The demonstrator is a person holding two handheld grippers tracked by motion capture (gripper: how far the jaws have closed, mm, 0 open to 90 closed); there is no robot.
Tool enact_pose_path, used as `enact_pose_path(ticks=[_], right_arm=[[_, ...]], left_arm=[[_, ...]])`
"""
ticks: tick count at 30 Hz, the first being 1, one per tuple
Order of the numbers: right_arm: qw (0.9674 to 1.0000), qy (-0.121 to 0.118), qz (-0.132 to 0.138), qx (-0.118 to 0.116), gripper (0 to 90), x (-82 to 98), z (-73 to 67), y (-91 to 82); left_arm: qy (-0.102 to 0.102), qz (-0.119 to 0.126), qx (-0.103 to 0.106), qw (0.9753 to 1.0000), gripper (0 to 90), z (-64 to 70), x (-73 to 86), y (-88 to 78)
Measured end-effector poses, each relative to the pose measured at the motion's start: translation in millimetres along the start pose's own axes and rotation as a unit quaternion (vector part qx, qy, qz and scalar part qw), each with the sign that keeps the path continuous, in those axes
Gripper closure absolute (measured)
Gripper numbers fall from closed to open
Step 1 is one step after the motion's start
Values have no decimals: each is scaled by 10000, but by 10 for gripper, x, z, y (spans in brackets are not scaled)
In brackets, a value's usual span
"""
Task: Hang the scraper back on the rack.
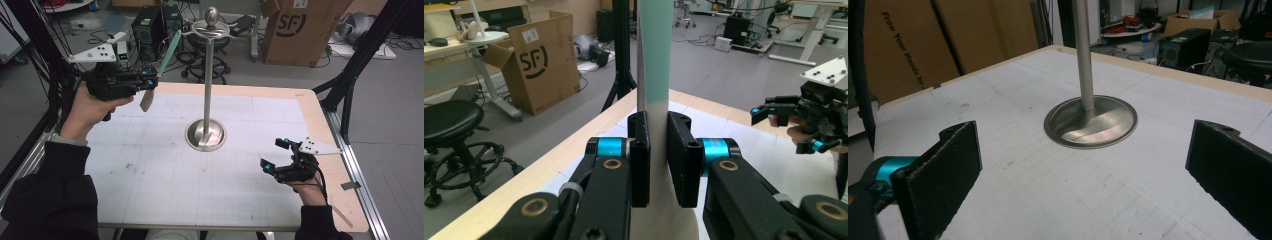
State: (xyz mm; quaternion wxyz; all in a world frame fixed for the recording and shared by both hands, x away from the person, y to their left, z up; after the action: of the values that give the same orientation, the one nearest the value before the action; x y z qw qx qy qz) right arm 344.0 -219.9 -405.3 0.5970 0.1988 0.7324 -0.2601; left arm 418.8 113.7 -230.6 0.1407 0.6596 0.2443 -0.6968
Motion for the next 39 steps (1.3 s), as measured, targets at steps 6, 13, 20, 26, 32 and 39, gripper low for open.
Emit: enact_pose_path(ticks=[6, 13, 20, 26, 32, 39], right_arm=[[10000, 12, 14, 2, 5, -4, 3, -6], [10000, 2, 22, 6, 5, -6, 5, -8], [10000, 5, 10, 1, 5, -3, 5, -4], [10000, 3, 25, 4, 5, -5, 7, -4], [10000, 15, 15, -4, 5, -3, 3, -12], [10000, 6, 45, 37, 5, -9, 20, -27]], left_arm=[[-18, -37, -14, 10000, 803, -16, 22, 45], [-48, -43, -25, 10000, 803, -35, 39, 94], [-66, -86, 5, 9999, 803, -26, 76, 178], [-99, -119, -36, 9999, 802, -12, 119, 294], [-100, 78, -72, 9999, 782, 12, 158, 363], [-93, 131, -12, 9999, 618, 48, 353, 317]])
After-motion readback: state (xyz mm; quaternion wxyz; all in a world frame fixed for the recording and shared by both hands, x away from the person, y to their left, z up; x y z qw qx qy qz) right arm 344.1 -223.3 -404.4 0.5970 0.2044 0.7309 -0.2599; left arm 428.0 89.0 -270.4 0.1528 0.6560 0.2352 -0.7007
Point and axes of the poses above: each handheld gripper's, and its own axes: y roughly forward along the jaws, x roughly out of its underside, z roughly to its right, the point moved 10 cm from there along y, roughly forward along the jaws, and after that the axes turned 6 degrees about z, right-handed, at the moved point
